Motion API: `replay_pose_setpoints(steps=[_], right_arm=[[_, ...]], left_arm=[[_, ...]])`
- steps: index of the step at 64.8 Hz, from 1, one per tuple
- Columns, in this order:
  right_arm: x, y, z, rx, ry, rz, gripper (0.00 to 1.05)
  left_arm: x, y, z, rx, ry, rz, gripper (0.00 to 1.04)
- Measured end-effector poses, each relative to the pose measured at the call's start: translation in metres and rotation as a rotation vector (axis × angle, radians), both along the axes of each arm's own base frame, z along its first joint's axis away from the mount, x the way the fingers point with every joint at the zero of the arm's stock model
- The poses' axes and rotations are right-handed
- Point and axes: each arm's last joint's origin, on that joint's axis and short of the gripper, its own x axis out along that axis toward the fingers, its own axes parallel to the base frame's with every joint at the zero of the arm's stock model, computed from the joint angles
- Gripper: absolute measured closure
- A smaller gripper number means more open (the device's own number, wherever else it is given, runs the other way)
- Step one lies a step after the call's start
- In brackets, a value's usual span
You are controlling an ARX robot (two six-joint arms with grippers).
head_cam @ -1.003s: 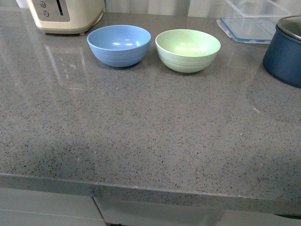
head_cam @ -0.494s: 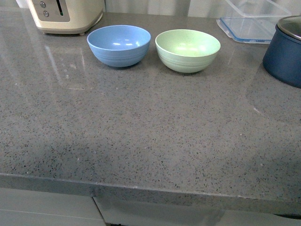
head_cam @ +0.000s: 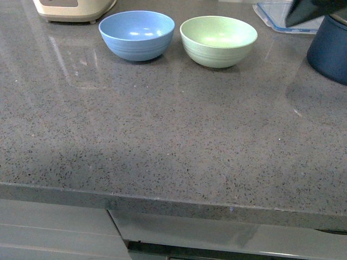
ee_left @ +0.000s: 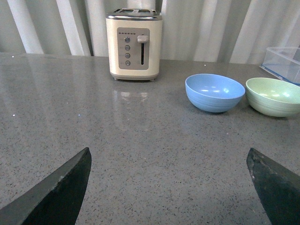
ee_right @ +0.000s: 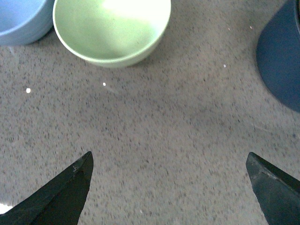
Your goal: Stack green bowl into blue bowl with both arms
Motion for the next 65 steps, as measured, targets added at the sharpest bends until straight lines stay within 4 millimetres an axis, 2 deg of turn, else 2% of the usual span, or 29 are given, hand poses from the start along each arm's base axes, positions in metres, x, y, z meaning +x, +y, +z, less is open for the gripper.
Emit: replay_pose_setpoints(steps=[12, 34, 48, 65], right_arm=[[0.04, 0.02, -0.006, -0.011, 0.009, 0.017, 0.1], [0.089, 0.041, -0.033, -0.044, 0.041, 0.052, 0.1], [0.119, 0.043, -0.037, -0.047, 0.034, 0.06, 0.1], [0.15, 0.034, -0.036, -0.047, 0.013, 0.056, 0.1]], left_arm=[[0.0, 0.0, 0.0, 0.0, 0.0, 0.0, 0.07], [0.0, 0.0, 0.0, 0.0, 0.0, 0.0, 0.07], [0.0, 0.0, 0.0, 0.0, 0.0, 0.0, 0.07], [0.0, 0.0, 0.0, 0.0, 0.0, 0.0, 0.07]])
